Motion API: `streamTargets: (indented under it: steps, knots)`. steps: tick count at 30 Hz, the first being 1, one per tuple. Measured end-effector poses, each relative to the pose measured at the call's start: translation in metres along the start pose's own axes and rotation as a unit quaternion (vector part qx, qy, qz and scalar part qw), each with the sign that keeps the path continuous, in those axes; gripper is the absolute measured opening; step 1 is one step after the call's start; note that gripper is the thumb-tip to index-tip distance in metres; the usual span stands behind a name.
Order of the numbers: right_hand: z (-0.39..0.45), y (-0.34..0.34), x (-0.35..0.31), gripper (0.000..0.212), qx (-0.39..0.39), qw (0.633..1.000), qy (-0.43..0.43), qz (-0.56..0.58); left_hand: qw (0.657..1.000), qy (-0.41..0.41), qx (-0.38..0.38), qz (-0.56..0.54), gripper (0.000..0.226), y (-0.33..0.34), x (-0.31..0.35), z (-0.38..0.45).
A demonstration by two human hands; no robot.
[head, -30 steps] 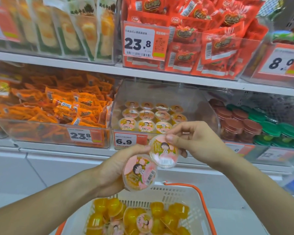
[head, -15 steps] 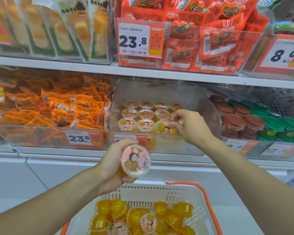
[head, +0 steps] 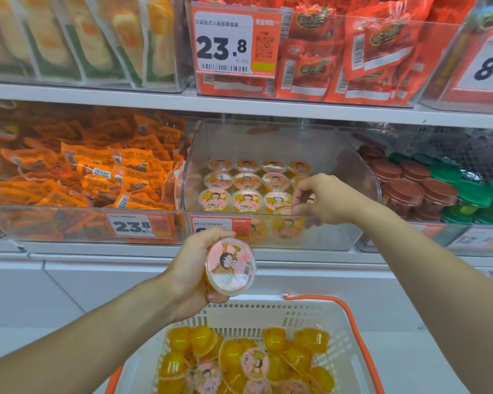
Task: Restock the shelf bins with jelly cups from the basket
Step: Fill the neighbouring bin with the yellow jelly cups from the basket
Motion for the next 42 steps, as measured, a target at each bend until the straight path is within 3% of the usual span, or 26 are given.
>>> streamTargets:
  steps: [4, 7, 14, 16, 18, 20, 22, 25, 27, 31, 34, 36, 39, 42]
  knots:
    - [0.003, 0.005, 0.002, 0.005, -0.020, 1.000, 0.013, 0.006, 1.000, -0.003, 0.000, 0.012, 0.031, 0.001, -0.002, 0.001]
    - [0.006, 0.008, 0.008, 0.005, -0.040, 0.997, 0.056, 0.047, 1.000, -0.003, -0.008, 0.018, 0.044, 0.002, -0.004, 0.002]
    - [0.002, 0.010, 0.014, 0.025, -0.052, 0.995, 0.062, 0.059, 1.000, -0.007, 0.009, -0.002, 0.037, 0.003, -0.007, 0.005]
    - [0.000, 0.003, 0.008, 0.024, 0.002, 0.999, 0.038, 0.023, 1.000, -0.006, 0.013, -0.023, 0.048, 0.004, -0.007, 0.005]
    - [-0.004, -0.007, -0.007, 0.021, 0.125, 0.991, -0.024, -0.026, 0.999, 0.001, 0.007, -0.036, 0.047, 0.008, -0.006, 0.004]
    - [-0.015, -0.014, -0.031, 0.014, 0.176, 0.980, -0.090, 0.025, 0.999, 0.015, -0.002, -0.033, 0.039, 0.010, -0.004, 0.002]
    - [-0.027, -0.010, -0.053, 0.003, 0.079, 0.976, -0.138, 0.147, 1.000, 0.024, -0.013, -0.014, 0.032, 0.011, -0.001, 0.000]
    - [-0.042, 0.011, -0.075, 0.032, -0.089, 0.964, -0.161, 0.190, 0.998, 0.016, -0.056, 0.019, 0.024, 0.015, 0.003, -0.004]
    - [-0.047, 0.026, -0.079, 0.038, -0.119, 0.962, -0.164, 0.185, 0.996, 0.010, -0.078, 0.029, 0.024, 0.018, 0.004, -0.006]
    - [-0.049, 0.030, -0.071, 0.019, -0.118, 0.949, -0.135, 0.258, 0.998, 0.016, -0.066, -0.013, 0.035, 0.019, 0.001, -0.008]
    - [-0.050, 0.010, -0.059, 0.013, -0.086, 0.950, -0.120, 0.273, 0.996, 0.056, -0.031, -0.069, 0.044, 0.017, 0.010, -0.009]
    - [-0.052, -0.010, -0.048, 0.011, -0.017, 0.951, -0.113, 0.287, 0.992, 0.084, -0.002, -0.091, 0.040, 0.014, 0.019, -0.009]
    - [-0.053, -0.039, -0.020, 0.009, 0.123, 0.951, -0.069, 0.276, 0.990, 0.124, 0.061, -0.020, 0.029, 0.008, 0.022, -0.007]
    - [-0.051, -0.047, 0.011, 0.014, 0.193, 0.967, 0.003, 0.167, 0.978, 0.149, 0.110, 0.092, 0.044, 0.005, 0.015, -0.001]
Point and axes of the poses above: each hand's wrist, its own z-axis towards the middle knuckle, its own y-axis out of the palm, x = y × z, the point moved 3 cm from there along z, towards the middle knuckle, and after that the axes turned 2 degrees about -y, right-handed, at the moved point
